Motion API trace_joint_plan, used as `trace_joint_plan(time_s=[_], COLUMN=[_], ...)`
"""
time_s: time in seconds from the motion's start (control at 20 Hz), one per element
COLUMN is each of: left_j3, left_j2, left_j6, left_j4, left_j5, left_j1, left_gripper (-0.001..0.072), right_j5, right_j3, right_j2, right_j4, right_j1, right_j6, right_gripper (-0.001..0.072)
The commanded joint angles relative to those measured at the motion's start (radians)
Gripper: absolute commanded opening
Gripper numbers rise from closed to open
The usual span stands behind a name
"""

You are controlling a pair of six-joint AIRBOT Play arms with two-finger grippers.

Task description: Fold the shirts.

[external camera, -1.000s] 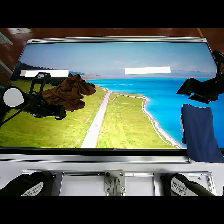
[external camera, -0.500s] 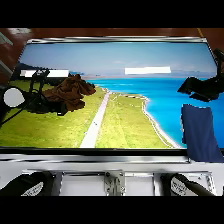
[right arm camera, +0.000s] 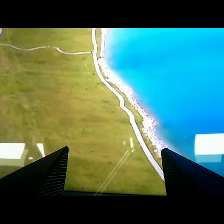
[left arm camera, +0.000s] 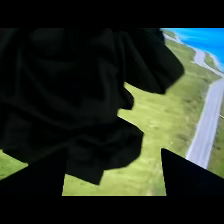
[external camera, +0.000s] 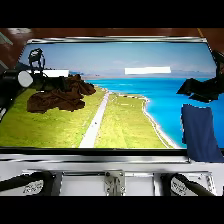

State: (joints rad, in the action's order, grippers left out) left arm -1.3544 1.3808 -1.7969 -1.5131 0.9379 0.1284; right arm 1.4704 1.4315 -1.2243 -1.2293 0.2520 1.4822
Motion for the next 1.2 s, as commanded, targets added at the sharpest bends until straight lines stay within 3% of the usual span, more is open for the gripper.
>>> trace_joint_plan(time_s=[0.0, 0.15, 0.25, 0.4, 0.45, 0.5, 0.7, 0.9, 1.0, 1.15], left_j3=[-0.245, -0.391, -0.414, -0.414, -0.414, -0.414, -0.451, -0.475, -0.474, -0.473], left_j2=[0.317, 0.527, 0.591, 0.625, 0.629, 0.627, 0.505, 0.16, -0.032, -0.238], left_j6=[-0.023, -0.018, -0.003, -0.008, -0.022, -0.01, 0.145, 0.341, 0.355, 0.295], left_j4=[0.031, 0.174, 0.282, 0.306, 0.306, 0.311, 0.333, 0.335, 0.324, 0.325], left_j5=[0.148, 0.276, 0.266, 0.262, 0.272, 0.287, 0.246, 0.232, 0.234, 0.235], left_j1=[-0.136, -0.194, -0.21, -0.209, -0.209, -0.209, -0.175, -0.058, 0.034, 0.196], left_gripper=[0.0689, 0.072, 0.072, 0.0707, 0.047, 0.0042, 0.0033, 0.0033, 0.0033, 0.0033], right_j5=[-0.057, -0.075, -0.075, -0.076, -0.075, -0.067, -0.032, -0.042, -0.038, -0.033], right_j3=[0.0, 0.0, 0.0, 0.0, 0.0, 0.0, 0.0, 0.005, 0.005, 0.005], right_j2=[-0.001, -0.001, -0.001, -0.001, -0.001, -0.001, -0.001, 0.027, 0.1, 0.263], right_j4=[0.0, 0.0, 0.0, 0.0, 0.001, 0.003, 0.018, 0.073, 0.064, -0.008], right_j1=[0.0, 0.0, 0.0, 0.0, 0.0, 0.0, 0.0, 0.0, -0.011, -0.052], right_j6=[-0.001, -0.002, -0.001, -0.001, -0.001, -0.001, -0.003, -0.019, -0.037, -0.038], right_gripper=[0.07, 0.07, 0.0699, 0.0699, 0.07, 0.0699, 0.0699, 0.0699, 0.0699, 0.0699])
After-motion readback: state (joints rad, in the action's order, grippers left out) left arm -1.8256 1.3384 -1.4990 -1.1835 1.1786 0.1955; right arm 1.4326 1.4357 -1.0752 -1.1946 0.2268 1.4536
